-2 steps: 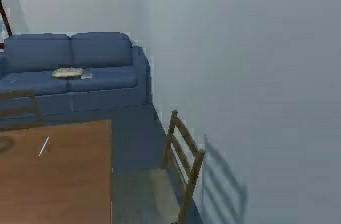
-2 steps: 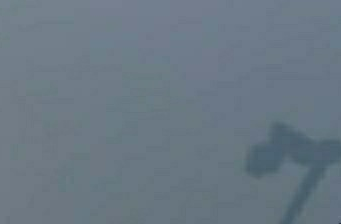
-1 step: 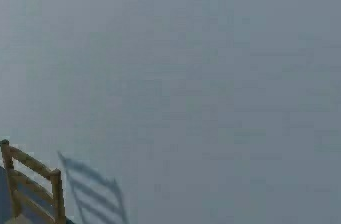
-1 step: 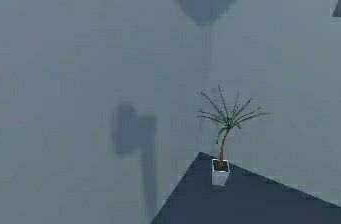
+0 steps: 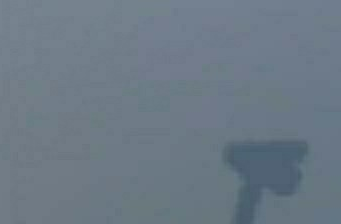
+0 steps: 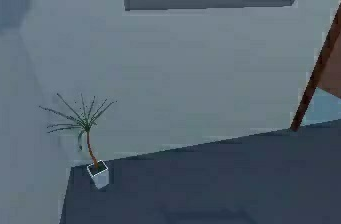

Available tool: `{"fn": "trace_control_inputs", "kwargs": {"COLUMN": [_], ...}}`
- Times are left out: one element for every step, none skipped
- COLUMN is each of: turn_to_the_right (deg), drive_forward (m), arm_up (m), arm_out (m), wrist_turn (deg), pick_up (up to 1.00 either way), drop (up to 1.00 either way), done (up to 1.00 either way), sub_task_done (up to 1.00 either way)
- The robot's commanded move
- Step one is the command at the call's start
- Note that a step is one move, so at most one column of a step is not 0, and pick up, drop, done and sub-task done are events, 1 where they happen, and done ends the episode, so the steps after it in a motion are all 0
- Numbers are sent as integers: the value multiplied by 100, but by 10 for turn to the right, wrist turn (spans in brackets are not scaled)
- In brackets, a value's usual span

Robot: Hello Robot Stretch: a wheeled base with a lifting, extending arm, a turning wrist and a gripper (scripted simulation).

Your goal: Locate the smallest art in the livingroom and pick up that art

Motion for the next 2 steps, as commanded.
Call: {"fn": "trace_control_inputs", "kwargs": {"turn_to_the_right": [360,0], "drive_forward": [0,10], "arm_up": [0,0], "arm_out": [0,0], "wrist_turn": [0,0], "pick_up": [0,0], "drop": [0,0], "done": [0,0], "sub_task_done": [0,0]}}
